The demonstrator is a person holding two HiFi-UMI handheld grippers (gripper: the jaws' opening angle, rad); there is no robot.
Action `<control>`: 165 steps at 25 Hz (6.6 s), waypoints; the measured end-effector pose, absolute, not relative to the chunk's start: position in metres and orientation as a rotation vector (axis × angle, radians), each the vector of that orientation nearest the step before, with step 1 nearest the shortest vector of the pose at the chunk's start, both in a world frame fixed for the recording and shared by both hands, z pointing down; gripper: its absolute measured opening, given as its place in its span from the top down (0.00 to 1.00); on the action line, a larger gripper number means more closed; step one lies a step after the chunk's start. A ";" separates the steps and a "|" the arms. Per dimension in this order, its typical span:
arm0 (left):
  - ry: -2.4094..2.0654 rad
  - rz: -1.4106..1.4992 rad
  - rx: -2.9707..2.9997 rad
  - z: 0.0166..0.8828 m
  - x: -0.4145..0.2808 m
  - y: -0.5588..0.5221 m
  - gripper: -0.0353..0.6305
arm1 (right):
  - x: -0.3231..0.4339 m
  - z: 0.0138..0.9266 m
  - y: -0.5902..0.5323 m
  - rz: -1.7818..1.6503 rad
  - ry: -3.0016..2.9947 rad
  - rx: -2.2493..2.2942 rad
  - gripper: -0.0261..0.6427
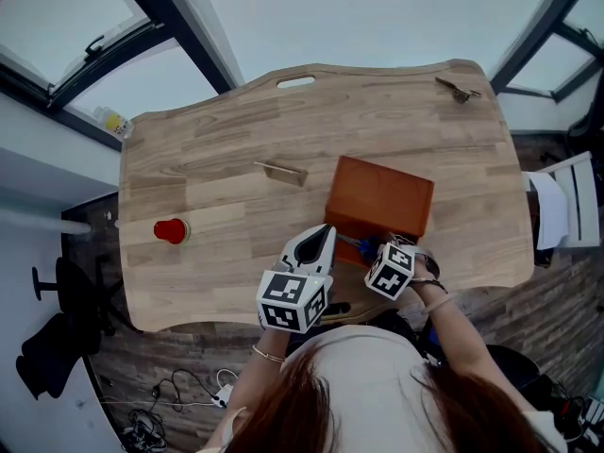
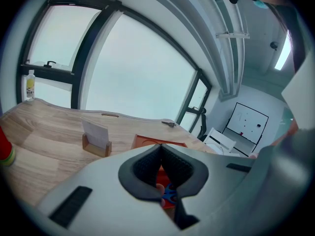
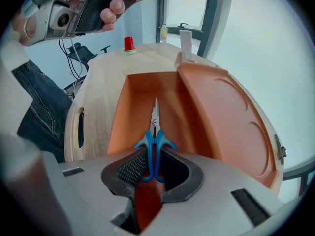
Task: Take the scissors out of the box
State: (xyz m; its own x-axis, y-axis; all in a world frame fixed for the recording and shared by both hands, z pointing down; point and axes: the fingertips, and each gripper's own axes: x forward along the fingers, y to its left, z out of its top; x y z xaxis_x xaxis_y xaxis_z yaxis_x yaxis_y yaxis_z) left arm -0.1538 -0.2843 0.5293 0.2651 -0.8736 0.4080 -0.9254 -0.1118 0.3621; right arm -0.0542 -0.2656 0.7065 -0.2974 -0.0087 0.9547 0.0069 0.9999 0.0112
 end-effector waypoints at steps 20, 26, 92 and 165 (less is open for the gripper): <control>-1.684 0.155 2.032 0.512 -0.156 -0.271 0.92 | -0.047 0.672 -0.262 0.031 -1.988 0.180 0.80; -1.691 0.159 2.052 0.505 -0.156 -0.271 0.92 | -0.045 0.661 -0.262 0.040 -2.018 0.225 0.80; -1.727 0.126 2.370 0.417 -0.155 -0.241 0.92 | -0.028 0.474 -0.251 0.201 -2.475 1.009 0.80; -1.893 0.116 2.341 0.379 -0.041 -0.095 0.92 | 0.099 0.400 -0.108 0.099 -2.792 1.051 0.80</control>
State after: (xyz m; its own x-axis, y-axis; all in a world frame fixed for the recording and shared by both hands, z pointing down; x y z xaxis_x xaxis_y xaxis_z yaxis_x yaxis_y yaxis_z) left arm -0.0414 -0.0954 0.3787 0.2109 -0.9673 0.1407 -0.9773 -0.2055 0.0520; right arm 0.0985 -0.1080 0.4003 -0.7416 -0.6492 0.1689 -0.6596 0.7516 -0.0068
